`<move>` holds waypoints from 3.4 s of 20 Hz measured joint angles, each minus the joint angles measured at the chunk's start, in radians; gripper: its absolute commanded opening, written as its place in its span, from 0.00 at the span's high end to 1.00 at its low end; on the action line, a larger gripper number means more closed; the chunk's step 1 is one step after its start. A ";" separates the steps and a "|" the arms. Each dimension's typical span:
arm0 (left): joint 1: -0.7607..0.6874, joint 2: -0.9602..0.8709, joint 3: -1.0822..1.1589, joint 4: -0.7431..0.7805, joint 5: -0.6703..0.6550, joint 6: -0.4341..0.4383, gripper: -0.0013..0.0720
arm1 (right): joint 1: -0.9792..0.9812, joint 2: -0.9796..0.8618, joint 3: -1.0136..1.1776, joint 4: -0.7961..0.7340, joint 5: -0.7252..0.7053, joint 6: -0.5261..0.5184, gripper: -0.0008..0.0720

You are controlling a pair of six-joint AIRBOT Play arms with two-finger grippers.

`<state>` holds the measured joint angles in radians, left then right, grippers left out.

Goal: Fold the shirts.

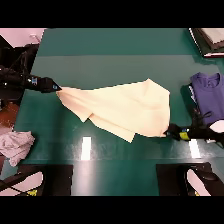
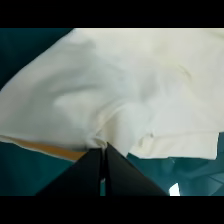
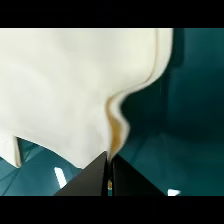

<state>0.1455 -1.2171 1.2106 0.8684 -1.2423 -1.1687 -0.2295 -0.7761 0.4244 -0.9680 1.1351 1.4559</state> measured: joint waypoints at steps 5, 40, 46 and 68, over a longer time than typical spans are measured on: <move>0.000 0.079 0.177 -0.021 0.064 -0.079 0.95 | 0.003 0.061 0.397 0.025 -0.019 0.001 0.97; -0.001 -0.298 0.555 0.022 -0.137 -0.187 0.95 | -0.123 -0.679 1.266 -0.196 0.458 0.115 0.97; -0.013 -0.459 0.543 -0.045 0.158 -0.100 0.95 | 0.037 -0.833 1.231 -0.236 0.063 0.137 0.97; -0.065 -0.504 0.362 0.321 -0.036 0.014 0.90 | 0.134 -0.845 0.982 -0.425 0.031 0.088 0.95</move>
<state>0.0803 -1.7210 1.5723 1.1892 -1.2781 -1.1545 -0.0956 -1.6215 1.4067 -1.3933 1.1656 1.5436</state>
